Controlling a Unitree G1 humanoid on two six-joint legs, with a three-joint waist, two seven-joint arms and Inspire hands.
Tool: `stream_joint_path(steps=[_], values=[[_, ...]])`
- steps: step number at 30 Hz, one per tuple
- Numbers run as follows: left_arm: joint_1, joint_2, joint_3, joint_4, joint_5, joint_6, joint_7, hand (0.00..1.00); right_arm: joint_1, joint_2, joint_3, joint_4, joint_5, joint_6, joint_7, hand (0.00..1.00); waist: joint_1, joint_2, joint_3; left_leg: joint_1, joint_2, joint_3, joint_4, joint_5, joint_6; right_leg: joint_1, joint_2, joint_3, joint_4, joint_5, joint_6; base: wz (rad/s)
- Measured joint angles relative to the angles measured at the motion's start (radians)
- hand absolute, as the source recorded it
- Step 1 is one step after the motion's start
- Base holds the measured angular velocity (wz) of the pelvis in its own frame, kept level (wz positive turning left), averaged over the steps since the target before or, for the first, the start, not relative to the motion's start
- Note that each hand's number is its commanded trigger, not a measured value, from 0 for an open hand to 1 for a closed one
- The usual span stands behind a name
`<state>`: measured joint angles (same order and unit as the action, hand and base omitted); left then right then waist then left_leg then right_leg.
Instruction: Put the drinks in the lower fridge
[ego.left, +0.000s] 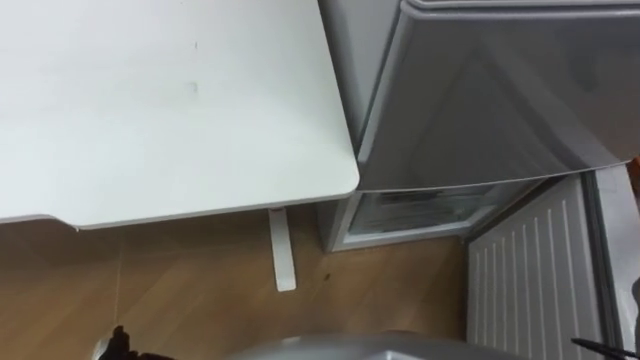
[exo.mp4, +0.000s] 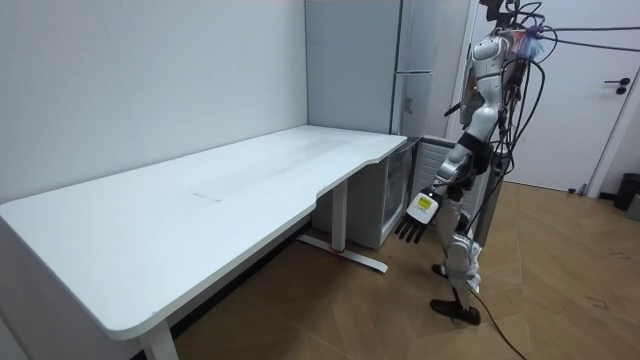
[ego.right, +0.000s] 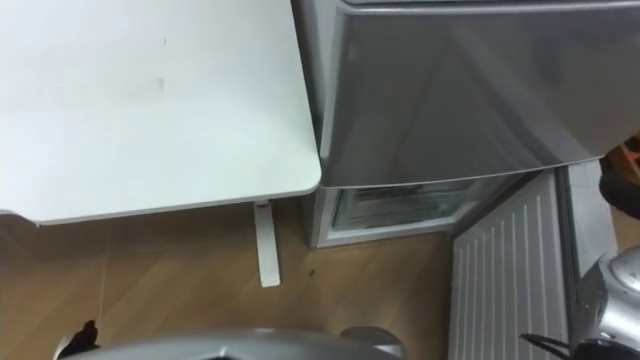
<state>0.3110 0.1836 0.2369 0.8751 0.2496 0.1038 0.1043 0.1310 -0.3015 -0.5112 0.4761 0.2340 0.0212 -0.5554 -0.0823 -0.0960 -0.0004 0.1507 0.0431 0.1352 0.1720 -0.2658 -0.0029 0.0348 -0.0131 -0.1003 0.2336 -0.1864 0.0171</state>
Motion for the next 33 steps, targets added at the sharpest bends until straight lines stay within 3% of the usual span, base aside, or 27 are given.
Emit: stream_joint_path(steps=[4,13,20,33], values=[[-0.005,0.001,-0.002,0.0,0.007,0.003,-0.018,0.0,-0.014,-0.008,-0.022,0.097,0.046,0.003,0.006,0.0,-0.015,-0.008,-0.0009,-0.006,0.0,-0.001,-0.001,0.0,0.0,0.001,0.002,0.0,-0.012,0.003,0.002,0.0],[0.009,0.004,0.038,-0.006,0.049,0.022,-0.03,0.0,-0.034,-0.027,-0.105,0.276,0.136,0.024,0.056,0.0,-0.025,0.001,-0.0048,-0.004,0.001,-0.004,-0.005,0.0,0.0,0.003,0.003,0.002,-0.015,0.003,0.001,0.0],[0.021,0.012,0.064,-0.01,0.048,0.023,-0.026,0.0,-0.038,-0.06,-0.11,0.38,0.239,0.025,0.062,0.0,-0.027,0.01,0.0033,0.0,0.002,-0.012,-0.006,0.0,0.0,0.013,0.001,-0.013,-0.016,0.003,0.001,0.06],[0.007,0.012,0.081,0.01,0.049,0.023,-0.029,0.0,-0.035,-0.064,-0.118,0.539,0.388,0.023,0.149,0.0,-0.025,0.013,-0.0016,0.0,0.001,-0.026,-0.002,0.001,0.0,0.016,0.002,-0.012,-0.018,0.003,0.001,0.01]])
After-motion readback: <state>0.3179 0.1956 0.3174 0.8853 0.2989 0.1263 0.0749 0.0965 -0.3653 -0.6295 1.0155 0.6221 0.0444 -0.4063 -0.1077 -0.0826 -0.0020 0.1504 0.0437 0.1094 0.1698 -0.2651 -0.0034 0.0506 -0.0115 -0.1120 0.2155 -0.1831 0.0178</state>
